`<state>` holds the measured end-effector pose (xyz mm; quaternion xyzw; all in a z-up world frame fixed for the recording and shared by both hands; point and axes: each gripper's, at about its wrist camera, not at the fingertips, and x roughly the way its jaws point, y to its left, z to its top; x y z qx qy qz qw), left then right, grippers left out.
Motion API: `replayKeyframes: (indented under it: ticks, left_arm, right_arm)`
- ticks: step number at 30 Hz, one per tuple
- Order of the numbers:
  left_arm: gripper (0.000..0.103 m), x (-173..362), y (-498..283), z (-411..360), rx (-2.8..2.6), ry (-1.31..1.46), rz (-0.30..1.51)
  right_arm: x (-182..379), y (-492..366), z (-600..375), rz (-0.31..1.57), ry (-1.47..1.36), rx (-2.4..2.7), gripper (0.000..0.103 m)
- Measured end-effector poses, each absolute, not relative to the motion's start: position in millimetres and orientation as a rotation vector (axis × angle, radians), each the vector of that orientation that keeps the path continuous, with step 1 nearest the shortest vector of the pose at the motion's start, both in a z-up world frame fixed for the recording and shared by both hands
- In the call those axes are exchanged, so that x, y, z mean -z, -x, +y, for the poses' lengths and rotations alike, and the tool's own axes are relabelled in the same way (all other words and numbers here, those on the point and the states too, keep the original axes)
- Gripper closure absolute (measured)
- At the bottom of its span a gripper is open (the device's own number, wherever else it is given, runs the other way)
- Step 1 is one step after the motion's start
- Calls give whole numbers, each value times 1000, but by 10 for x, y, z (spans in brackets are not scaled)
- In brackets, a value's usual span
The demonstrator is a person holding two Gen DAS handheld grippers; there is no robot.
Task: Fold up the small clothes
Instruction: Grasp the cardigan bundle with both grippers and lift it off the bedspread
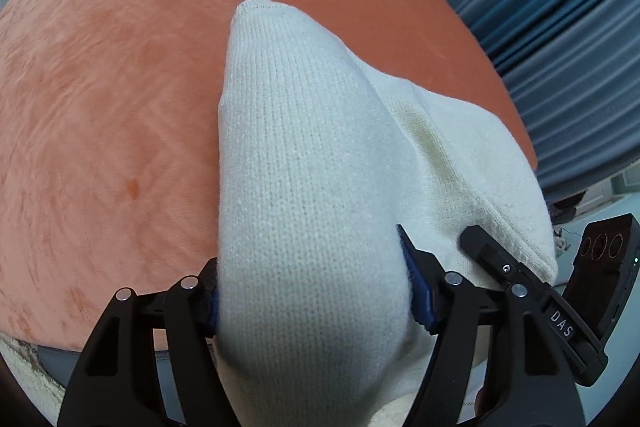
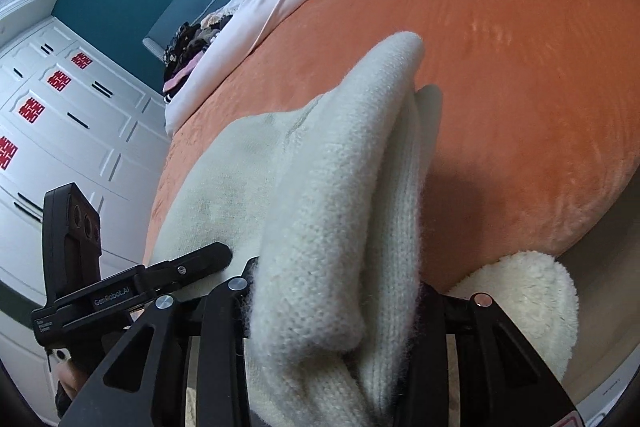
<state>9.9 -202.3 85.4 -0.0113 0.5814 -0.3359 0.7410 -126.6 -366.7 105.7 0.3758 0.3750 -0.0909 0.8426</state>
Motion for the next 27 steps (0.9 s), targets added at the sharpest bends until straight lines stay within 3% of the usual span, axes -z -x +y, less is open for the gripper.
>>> replayKeyframes:
  ticks: [16, 27]
  left_arm:
    - [36, -2755, 210, -1933, 934, 31, 803]
    - [35, -4146, 251, -808, 942, 112, 376]
  right_arm:
    - [-2818, 1594, -3435, 356, -558, 202, 68]
    - [-4143, 1369, -2651, 34, -314, -13, 67]
